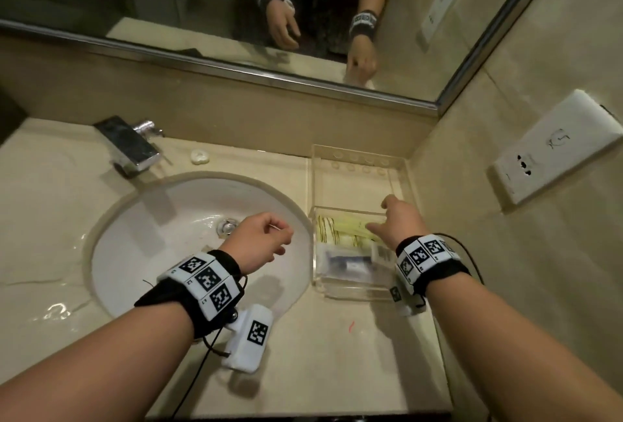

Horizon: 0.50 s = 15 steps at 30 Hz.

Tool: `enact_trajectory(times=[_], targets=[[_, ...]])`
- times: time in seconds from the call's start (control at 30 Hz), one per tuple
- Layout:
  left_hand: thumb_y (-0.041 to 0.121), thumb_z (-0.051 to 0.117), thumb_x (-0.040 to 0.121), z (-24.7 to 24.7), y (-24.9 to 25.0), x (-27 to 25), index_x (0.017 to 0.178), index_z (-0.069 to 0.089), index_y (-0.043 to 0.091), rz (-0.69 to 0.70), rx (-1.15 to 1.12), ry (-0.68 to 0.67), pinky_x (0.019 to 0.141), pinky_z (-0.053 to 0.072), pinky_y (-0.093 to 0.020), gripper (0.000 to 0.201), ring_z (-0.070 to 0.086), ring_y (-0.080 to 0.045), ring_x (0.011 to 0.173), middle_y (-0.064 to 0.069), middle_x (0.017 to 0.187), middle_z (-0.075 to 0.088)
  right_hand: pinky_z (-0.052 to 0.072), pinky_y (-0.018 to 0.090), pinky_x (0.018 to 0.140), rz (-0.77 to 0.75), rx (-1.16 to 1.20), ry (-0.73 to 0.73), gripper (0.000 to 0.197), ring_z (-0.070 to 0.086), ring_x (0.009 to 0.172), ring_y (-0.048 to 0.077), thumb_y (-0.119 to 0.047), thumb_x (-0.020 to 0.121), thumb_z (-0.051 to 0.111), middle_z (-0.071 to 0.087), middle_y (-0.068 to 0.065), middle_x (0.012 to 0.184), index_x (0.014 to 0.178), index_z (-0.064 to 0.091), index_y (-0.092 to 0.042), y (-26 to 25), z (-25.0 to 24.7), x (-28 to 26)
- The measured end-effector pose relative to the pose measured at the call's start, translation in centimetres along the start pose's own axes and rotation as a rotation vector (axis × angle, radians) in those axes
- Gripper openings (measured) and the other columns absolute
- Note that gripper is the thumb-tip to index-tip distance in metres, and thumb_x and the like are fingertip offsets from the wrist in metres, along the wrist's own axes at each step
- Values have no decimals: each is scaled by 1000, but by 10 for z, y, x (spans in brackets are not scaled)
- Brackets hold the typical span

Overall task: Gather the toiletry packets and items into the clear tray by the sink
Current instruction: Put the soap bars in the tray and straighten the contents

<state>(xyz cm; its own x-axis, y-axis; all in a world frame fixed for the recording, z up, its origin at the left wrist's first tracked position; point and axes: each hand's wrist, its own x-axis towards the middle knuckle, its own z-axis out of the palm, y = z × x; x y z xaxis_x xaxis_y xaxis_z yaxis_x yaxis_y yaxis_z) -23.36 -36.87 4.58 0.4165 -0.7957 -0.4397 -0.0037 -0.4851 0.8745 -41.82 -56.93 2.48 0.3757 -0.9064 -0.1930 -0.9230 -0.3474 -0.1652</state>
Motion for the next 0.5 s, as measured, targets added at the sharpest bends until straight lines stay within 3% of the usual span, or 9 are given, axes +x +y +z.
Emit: enact_trajectory(times=[0.37,0.5], targets=[[24,62,90,-114,-42,-17,97,63,12,-102,-86,270,68,50,-29,14,66,-14,73,-8,95,72,53,36,80,-414,53,-72,49,60,100,25,-42,80,71,65,7,111,117,54,-15,-211,45,43],[25,61,89,-150,-61,-18,94,62,17,-140,-118,334,72,51,-32,10,67,-16,75,-8,96,72,52,36,81,-471,57,-113,48,60,101,28,-42,81,71,65,10,109,116,55,-13,-274,72,57]])
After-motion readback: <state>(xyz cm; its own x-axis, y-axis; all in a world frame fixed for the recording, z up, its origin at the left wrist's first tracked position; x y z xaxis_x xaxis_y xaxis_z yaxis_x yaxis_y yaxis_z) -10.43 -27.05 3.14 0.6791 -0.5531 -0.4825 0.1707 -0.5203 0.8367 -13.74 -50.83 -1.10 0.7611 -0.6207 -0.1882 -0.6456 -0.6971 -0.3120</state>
